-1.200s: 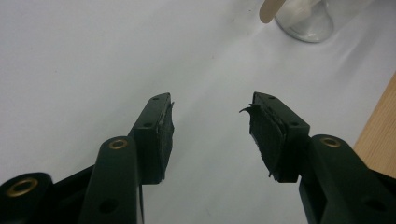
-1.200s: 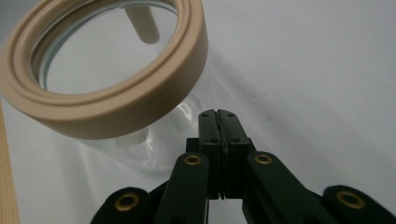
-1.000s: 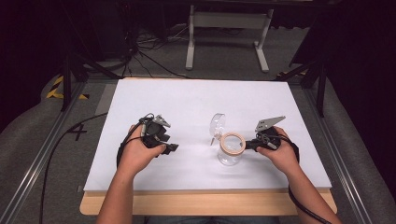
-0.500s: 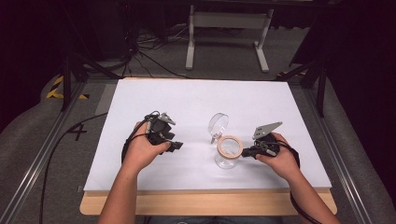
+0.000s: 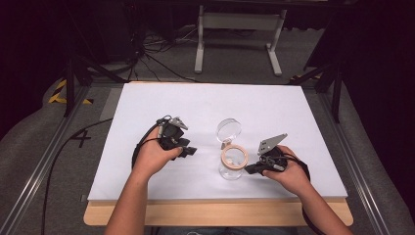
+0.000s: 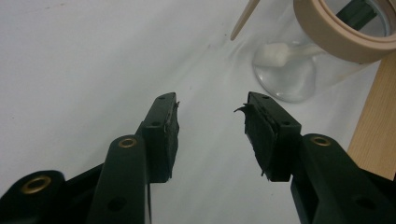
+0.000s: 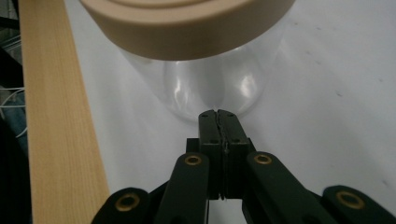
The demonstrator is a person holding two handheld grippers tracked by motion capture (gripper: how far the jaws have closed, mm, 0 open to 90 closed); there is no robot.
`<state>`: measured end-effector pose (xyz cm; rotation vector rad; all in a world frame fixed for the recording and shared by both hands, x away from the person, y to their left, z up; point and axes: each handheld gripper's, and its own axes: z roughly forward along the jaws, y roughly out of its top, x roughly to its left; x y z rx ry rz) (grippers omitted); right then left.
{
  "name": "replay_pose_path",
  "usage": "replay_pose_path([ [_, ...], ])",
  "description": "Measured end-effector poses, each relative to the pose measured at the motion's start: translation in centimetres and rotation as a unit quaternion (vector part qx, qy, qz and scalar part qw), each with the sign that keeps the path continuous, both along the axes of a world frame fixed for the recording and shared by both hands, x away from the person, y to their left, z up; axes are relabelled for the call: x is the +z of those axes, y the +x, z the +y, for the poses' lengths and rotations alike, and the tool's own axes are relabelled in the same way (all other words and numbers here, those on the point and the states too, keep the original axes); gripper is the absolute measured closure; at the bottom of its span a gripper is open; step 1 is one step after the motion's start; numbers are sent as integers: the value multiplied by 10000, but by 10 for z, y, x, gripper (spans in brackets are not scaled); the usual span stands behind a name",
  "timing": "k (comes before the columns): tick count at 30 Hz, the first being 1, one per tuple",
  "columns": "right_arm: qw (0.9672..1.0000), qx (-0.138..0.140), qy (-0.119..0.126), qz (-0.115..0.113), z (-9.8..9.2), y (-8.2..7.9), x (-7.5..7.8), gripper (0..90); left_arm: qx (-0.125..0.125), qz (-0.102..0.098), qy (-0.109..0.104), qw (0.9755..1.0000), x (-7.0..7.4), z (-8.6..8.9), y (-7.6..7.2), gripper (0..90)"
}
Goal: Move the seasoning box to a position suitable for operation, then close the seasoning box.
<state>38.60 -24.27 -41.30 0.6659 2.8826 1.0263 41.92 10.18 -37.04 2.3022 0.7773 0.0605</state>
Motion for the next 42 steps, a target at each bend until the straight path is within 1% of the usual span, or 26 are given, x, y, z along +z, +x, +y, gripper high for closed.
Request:
replay_pose_path([
  [2,10000,70,11,36,5,-2,0,900,14,-15,56,10000,1,1,1,541],
  [7,9999,142,44,36,11,-3,-1,900,46,-21,-3,10000,0,2,1,546],
  [8,9999,152,55,49,12,-4,-2,900,44,14,-25,10000,0,2,1,554],
  [11,9998,175,67,49,15,-5,-2,900,16,107,-111,9999,0,2,1,610],
  [18,9997,242,95,44,20,-8,-3,900,-21,125,-172,9998,1,-1,3,714],
  [20,9996,226,138,61,19,-9,-2,900,-62,73,-141,9999,2,-2,4,748],
  [22,9997,213,47,86,17,-9,0,900,-94,5,-81,9999,3,-3,5,793],
  [24,9999,111,13,61,12,-10,2,900,-77,-36,-134,9999,3,-4,6,854],
  [25,9999,84,22,50,10,-11,4,900,-109,-42,-117,9999,4,-3,7,877],
  [26,10000,53,40,34,9,-12,5,900,-50,-74,-240,9997,5,-5,8,895],
  [29,9999,-32,130,-60,4,-14,11,900,-6,-198,-412,9990,7,-8,11,900],
  [30,9998,-52,157,-102,3,-15,14,900,52,-222,-486,9986,7,-10,11,900],
  [31,9997,-77,195,-130,2,-16,17,900,115,-286,-580,9978,7,-12,12,900],
  [32,9995,-102,287,-99,1,-17,20,900,219,-330,-687,9968,7,-14,12,900],
  [33,9990,-98,426,-60,0,-18,24,900,230,-354,-729,9964,7,-16,13,900],
  [34,9987,-118,498,-64,1,-21,27,900,292,-374,-845,9953,7,-19,12,900],
  [35,9984,-139,533,-103,2,-23,31,900,288,-436,-908,9945,6,-21,13,899],
  [36,9978,-138,625,-175,5,-28,36,900,346,-437,-987,9936,6,-23,12,899],
  [37,9978,-138,625,-175,5,-28,36,900,385,-462,-1070,9924,6,-26,12,899],
  [38,9973,-144,683,-206,7,-30,40,900,397,-581,-1069,9918,6,-29,12,899],
  [39,9966,-166,767,-252,9,-31,43,900,421,-600,-1073,9915,6,-30,11,898],
  [41,9956,-195,856,-326,12,-32,46,900,502,-665,-1154,9898,6,-33,10,896],
  [42,9949,-224,912,-357,13,-32,48,900,494,-696,-1154,9896,5,-34,10,893],
])
